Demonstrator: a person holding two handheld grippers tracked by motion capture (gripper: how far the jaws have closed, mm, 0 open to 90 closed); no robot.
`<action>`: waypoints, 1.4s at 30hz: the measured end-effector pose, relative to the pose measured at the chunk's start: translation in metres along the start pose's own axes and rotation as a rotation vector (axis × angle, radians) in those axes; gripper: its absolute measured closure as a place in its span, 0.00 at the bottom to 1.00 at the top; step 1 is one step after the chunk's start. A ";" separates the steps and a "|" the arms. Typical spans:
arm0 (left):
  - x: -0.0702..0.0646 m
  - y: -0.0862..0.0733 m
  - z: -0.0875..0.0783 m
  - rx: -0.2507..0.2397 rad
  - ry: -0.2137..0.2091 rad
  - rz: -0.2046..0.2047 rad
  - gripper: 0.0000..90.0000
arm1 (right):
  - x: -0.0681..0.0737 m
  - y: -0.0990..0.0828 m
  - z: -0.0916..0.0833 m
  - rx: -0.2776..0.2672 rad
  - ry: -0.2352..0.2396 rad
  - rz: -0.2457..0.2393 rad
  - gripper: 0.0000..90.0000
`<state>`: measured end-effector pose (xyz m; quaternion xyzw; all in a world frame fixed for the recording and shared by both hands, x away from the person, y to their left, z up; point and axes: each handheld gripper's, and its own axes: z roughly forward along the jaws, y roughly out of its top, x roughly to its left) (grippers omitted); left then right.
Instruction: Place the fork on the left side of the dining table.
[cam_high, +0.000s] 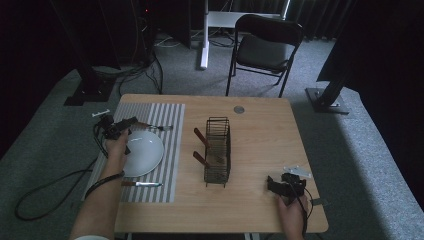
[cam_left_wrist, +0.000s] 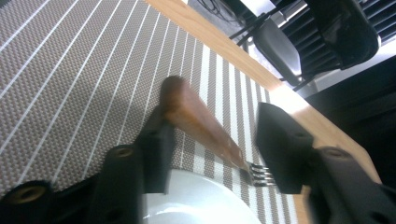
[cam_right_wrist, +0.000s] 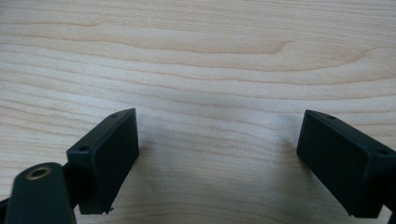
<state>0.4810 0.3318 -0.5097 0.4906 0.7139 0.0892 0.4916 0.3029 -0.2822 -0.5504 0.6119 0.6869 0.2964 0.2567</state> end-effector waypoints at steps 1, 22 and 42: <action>-0.001 0.000 0.003 -0.005 -0.002 0.014 0.43 | 0.000 0.000 0.000 0.000 0.000 0.000 0.14; 0.001 0.000 0.024 0.093 0.220 -0.015 0.35 | 0.000 0.000 0.000 0.000 0.000 0.000 0.14; -0.009 0.004 0.021 0.135 0.330 0.131 0.30 | 0.000 0.000 0.000 0.000 0.000 0.000 0.14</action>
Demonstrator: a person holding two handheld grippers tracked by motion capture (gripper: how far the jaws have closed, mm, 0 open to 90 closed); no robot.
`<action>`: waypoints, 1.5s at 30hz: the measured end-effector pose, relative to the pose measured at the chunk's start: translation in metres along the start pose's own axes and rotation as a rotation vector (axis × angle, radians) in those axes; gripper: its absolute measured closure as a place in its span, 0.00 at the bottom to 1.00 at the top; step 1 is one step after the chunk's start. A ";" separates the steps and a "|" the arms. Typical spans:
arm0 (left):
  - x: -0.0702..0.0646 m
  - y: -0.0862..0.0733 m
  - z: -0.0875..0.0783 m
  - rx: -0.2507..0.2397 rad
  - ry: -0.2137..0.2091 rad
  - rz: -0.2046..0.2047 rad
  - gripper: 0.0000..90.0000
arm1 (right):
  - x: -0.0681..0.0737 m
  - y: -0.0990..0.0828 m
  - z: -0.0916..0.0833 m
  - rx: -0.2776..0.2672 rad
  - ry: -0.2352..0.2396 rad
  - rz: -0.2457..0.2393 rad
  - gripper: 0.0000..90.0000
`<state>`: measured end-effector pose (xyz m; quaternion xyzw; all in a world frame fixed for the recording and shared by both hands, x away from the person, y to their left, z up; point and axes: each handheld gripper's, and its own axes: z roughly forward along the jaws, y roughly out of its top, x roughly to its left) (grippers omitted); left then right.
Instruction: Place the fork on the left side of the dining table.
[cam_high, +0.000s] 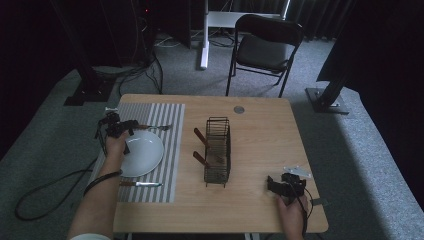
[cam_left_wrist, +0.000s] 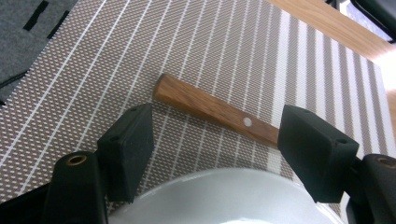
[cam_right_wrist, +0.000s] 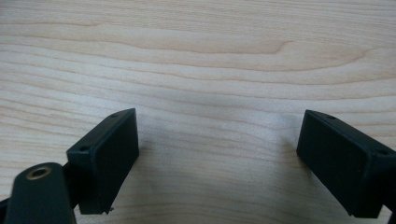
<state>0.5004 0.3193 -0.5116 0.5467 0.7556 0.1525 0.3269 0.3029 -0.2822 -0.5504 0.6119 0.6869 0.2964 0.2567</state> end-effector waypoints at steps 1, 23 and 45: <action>-0.001 0.000 -0.001 -0.005 0.002 0.010 0.30 | 0.000 0.000 0.000 0.000 0.000 0.000 0.14; -0.016 -0.022 -0.043 -0.019 -0.021 0.271 0.01 | 0.000 0.000 0.000 0.000 0.000 0.000 0.14; -0.010 -0.047 -0.081 0.003 -0.037 0.299 0.01 | 0.000 0.000 0.000 0.000 0.000 0.000 0.14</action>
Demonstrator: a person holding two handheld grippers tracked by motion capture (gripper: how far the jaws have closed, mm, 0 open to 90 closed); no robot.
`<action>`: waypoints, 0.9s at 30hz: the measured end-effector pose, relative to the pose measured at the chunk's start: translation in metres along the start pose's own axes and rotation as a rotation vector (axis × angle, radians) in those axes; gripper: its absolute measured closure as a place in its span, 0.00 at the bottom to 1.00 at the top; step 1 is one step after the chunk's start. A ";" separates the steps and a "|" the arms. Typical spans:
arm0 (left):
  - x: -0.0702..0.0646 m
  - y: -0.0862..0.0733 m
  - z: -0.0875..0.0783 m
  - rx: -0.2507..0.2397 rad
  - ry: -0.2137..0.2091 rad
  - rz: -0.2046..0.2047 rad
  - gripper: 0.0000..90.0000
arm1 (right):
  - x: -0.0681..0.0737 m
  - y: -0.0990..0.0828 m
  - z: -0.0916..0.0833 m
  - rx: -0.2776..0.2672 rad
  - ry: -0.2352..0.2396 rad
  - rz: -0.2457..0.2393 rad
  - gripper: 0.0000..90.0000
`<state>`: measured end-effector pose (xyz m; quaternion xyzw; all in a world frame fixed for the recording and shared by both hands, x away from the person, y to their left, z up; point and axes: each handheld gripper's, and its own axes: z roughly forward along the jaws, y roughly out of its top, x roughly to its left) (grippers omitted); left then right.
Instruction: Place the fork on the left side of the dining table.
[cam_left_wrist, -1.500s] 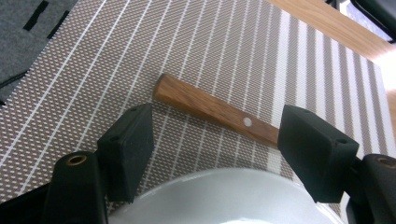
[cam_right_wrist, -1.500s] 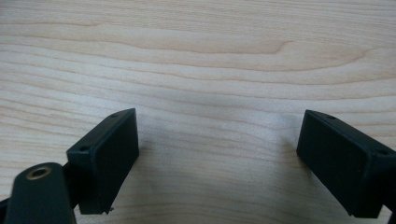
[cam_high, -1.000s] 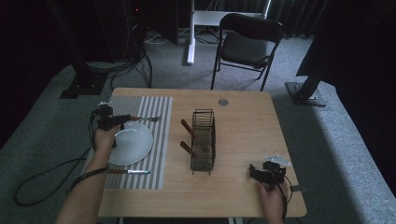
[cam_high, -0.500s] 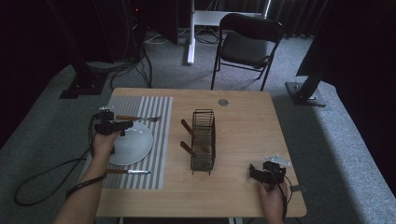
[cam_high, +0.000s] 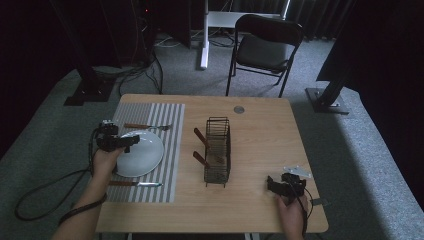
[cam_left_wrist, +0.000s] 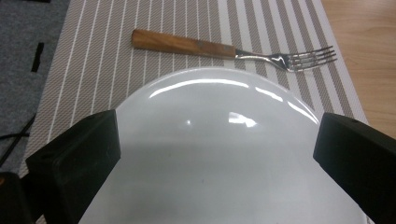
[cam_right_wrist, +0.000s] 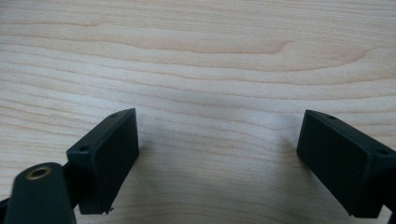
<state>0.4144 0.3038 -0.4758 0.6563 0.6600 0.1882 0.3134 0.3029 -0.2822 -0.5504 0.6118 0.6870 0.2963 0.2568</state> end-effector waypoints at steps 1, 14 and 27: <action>0.000 -0.001 -0.002 0.002 0.000 0.005 0.01 | 0.000 0.000 0.000 0.000 0.000 0.000 0.14; 0.000 -0.020 -0.020 0.000 0.019 0.033 0.01 | 0.000 0.000 0.000 0.000 0.000 0.000 0.14; 0.002 -0.048 -0.031 0.018 -0.003 0.058 0.01 | 0.000 0.000 0.000 0.000 0.000 0.000 0.14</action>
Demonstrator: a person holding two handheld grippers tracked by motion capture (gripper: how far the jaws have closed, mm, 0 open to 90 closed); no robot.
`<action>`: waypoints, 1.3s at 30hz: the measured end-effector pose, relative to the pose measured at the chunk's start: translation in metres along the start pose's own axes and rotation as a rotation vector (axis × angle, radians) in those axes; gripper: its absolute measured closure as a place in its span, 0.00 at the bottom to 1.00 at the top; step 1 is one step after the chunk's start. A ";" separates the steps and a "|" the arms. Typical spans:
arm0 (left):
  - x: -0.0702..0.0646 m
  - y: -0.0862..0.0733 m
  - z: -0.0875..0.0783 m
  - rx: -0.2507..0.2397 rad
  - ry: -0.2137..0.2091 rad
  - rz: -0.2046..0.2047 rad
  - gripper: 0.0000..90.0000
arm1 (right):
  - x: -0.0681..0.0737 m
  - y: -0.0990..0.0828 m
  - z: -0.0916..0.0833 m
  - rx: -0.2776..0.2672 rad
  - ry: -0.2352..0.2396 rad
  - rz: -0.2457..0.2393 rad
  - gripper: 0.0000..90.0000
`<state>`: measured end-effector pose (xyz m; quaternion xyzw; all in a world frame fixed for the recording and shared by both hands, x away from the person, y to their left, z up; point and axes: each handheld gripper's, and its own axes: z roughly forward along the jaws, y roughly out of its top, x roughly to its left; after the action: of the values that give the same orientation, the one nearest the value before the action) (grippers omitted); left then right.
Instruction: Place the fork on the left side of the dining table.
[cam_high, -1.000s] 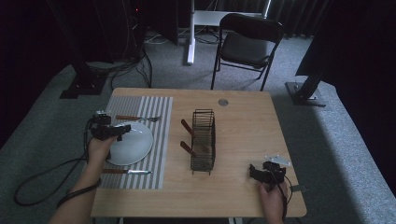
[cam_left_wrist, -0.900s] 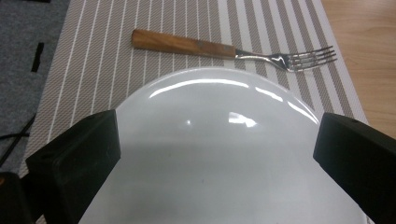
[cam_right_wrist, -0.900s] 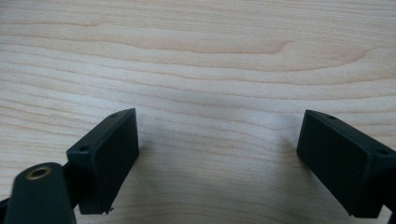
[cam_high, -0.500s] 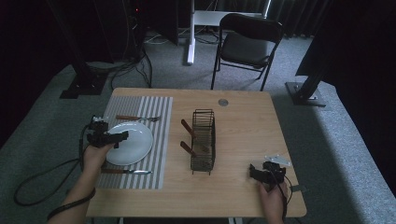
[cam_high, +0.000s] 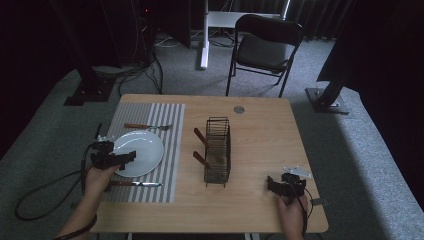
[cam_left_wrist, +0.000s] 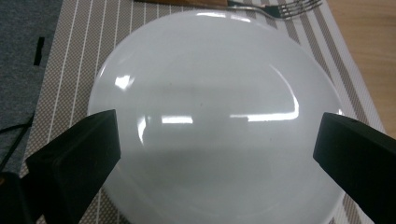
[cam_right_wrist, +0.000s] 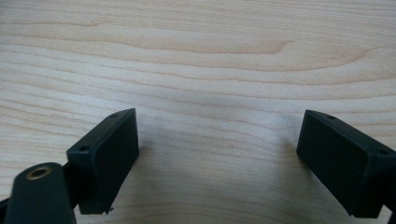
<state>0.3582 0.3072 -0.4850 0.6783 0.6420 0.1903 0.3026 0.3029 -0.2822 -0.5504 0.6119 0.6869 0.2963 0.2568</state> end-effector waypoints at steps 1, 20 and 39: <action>0.000 -0.002 -0.001 0.001 0.006 0.001 0.01 | 0.000 0.000 0.000 0.000 0.000 0.000 0.14; -0.006 -0.041 -0.021 0.008 0.014 0.040 0.01 | 0.000 0.000 0.000 0.000 0.000 0.000 0.14; -0.009 -0.090 -0.042 0.000 0.014 0.031 0.01 | 0.000 0.000 0.000 0.001 0.000 0.001 0.14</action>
<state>0.2625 0.3043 -0.5115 0.6867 0.6336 0.1994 0.2953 0.3029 -0.2821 -0.5503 0.6123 0.6869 0.2958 0.2564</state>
